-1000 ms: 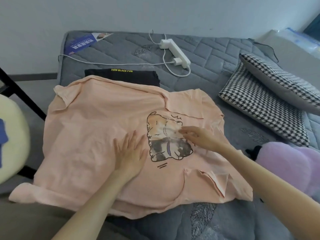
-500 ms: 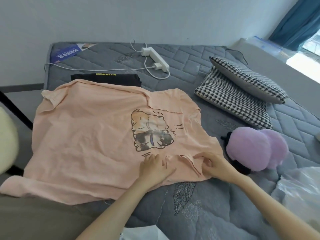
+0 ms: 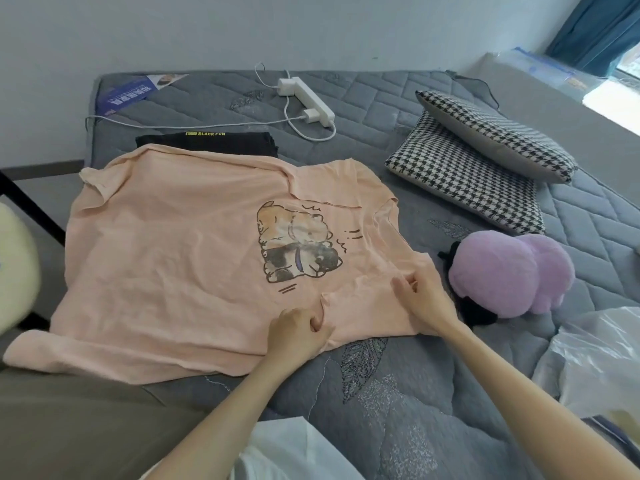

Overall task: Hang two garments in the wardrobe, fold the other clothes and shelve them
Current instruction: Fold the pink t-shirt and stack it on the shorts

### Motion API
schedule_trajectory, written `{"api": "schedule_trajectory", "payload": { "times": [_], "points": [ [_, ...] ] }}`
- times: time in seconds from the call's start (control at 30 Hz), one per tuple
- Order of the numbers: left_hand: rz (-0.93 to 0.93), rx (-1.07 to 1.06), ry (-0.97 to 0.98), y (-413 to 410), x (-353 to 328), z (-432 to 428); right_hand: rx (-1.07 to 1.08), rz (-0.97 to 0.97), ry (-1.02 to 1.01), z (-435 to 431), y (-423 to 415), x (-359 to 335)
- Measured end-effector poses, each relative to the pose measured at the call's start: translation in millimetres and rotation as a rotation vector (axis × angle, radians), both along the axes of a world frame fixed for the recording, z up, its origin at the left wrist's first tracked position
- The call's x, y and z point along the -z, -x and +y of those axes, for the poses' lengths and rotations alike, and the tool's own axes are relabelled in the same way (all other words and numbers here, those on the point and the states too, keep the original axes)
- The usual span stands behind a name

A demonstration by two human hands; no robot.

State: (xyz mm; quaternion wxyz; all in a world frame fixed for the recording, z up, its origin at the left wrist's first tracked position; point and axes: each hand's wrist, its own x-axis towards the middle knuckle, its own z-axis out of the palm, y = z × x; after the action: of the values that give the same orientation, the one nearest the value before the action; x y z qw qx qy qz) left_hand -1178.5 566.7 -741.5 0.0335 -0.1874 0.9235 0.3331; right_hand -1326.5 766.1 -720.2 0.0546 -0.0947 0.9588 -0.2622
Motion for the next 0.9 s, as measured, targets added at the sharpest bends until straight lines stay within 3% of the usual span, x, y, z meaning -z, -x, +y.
{"api": "schedule_trajectory", "payload": {
  "times": [0.13,0.3,0.43,0.63,0.77,0.83,0.9],
  "points": [
    [-0.033,0.032,0.08,-1,2,1,0.014,0.049,-0.134,11,-10,12],
    [0.045,0.087,0.227,0,1,1,0.013,0.253,-0.209,30,-5,5],
    [0.218,0.303,0.252,8,-6,8,0.067,0.128,-0.158,37,-2,1],
    [-0.113,0.618,0.328,6,7,14,0.142,-0.068,-0.312,17,6,-2],
    [-0.129,0.615,0.121,10,-8,-2,0.099,-0.059,-0.354,12,9,-5],
    [-0.056,0.488,-0.041,10,-23,-22,0.074,0.046,-0.461,3,5,-8],
    [0.013,0.352,-0.073,3,-35,-50,0.032,0.197,-0.484,-9,-2,-13]
  ]
}}
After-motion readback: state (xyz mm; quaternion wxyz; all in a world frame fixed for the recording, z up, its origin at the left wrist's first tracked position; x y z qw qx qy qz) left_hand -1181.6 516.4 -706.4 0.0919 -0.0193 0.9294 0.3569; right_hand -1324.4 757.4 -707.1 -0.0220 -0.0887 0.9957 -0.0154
